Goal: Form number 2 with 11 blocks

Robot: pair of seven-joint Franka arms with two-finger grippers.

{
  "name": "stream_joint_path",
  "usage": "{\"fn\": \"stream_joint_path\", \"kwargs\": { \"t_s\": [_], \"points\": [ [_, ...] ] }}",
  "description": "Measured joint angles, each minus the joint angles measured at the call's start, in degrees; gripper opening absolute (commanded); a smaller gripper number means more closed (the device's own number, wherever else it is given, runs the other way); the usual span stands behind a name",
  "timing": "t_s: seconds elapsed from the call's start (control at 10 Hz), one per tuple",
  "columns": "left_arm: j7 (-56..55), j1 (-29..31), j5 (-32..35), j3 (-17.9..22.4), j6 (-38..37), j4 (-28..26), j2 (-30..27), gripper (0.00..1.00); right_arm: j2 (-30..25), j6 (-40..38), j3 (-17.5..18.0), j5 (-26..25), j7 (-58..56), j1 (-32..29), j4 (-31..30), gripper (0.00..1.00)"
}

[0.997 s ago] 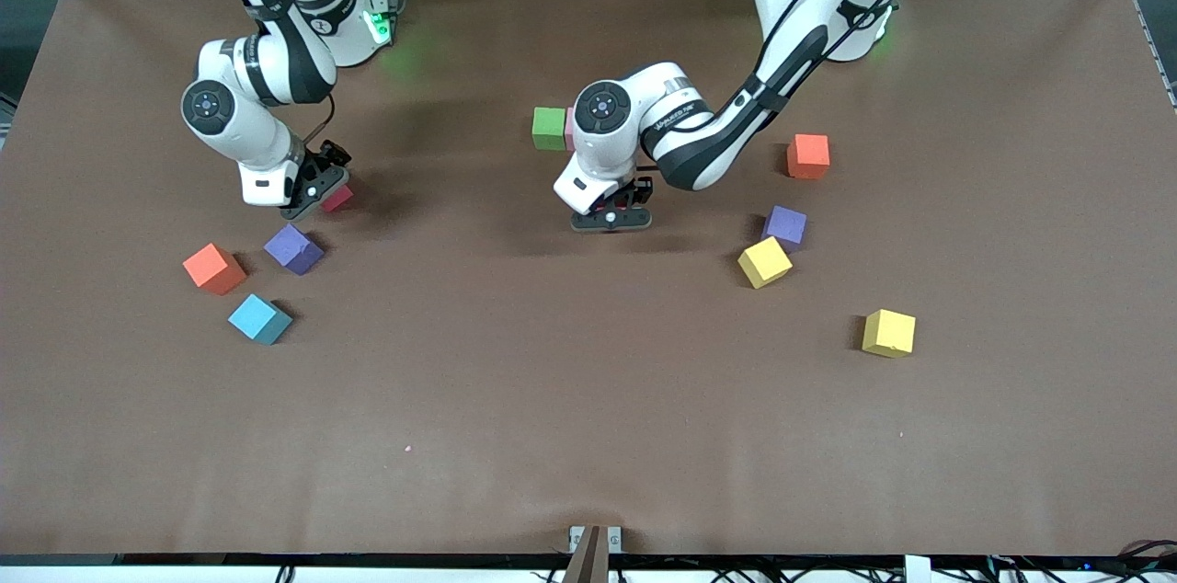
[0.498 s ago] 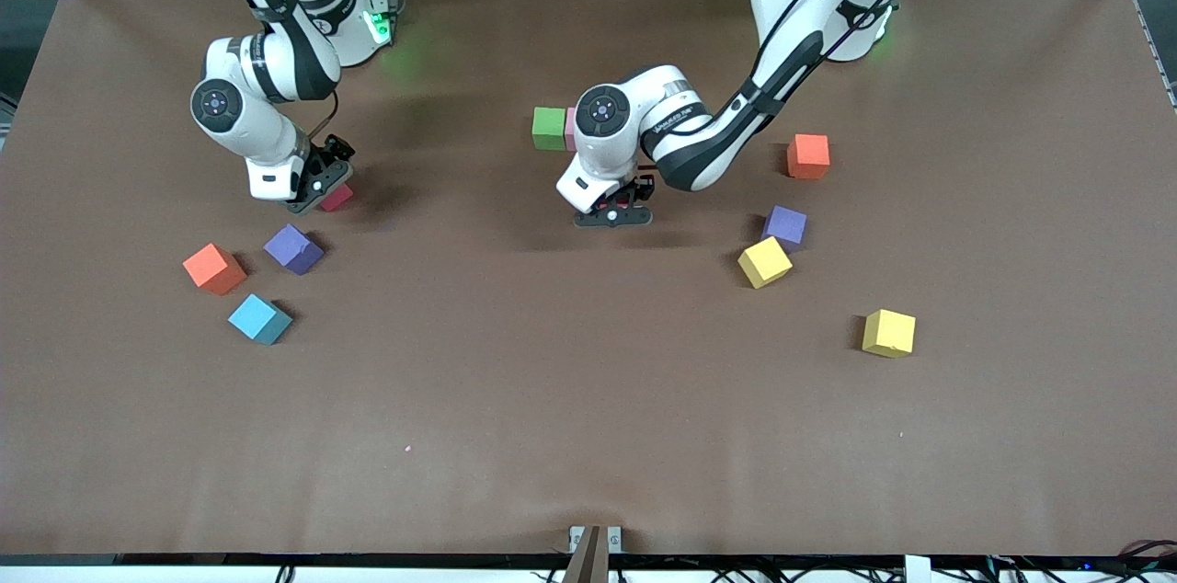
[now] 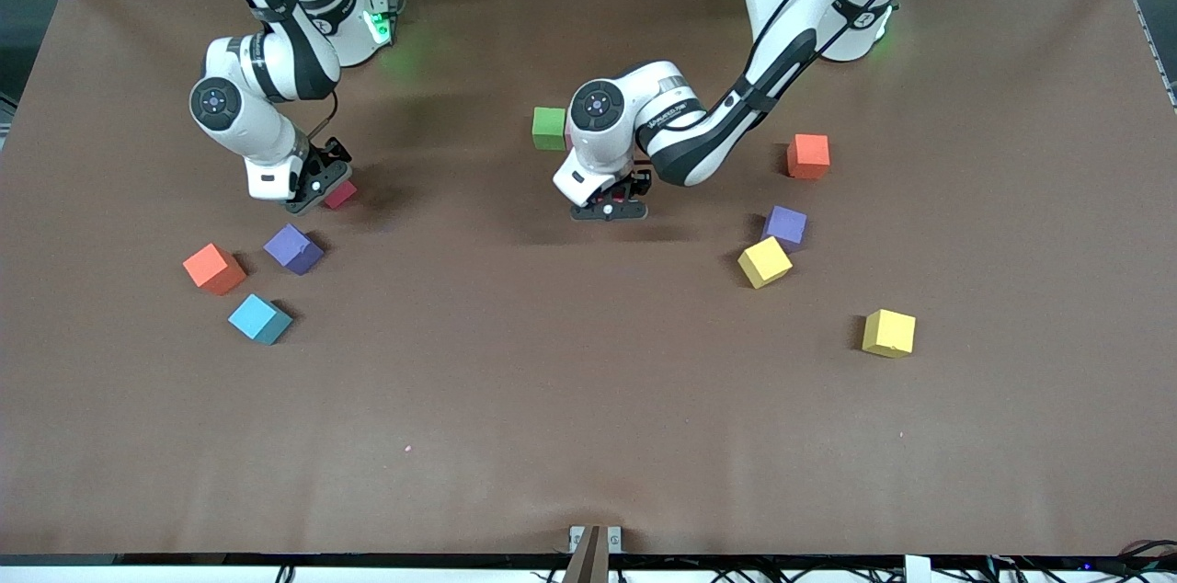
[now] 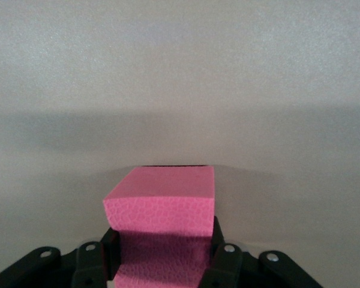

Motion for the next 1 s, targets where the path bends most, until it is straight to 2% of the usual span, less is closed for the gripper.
{"fn": "stream_joint_path", "kwargs": {
  "t_s": [0.2,0.3,0.4,1.0],
  "points": [
    [0.0,-0.15,0.0,0.0,0.0,-0.21,0.04,0.13,-0.23,0.01,0.08,-0.02,-2.34,0.0,1.14,0.28],
    [0.0,-0.24,0.0,0.0,0.0,-0.3,0.09,0.24,-0.26,0.0,0.09,-0.02,-3.06,0.0,1.79,0.24],
    [0.0,-0.28,0.0,0.0,0.0,-0.34,0.15,0.99,-0.26,-0.02,0.09,-0.02,-3.41,0.0,2.18,0.24],
    [-0.48,-0.23,0.0,0.19,0.17,-0.07,0.46,1.0,-0.26,-0.02,0.61,-0.02,-3.98,0.01,3.1,0.16]
  ]
}}
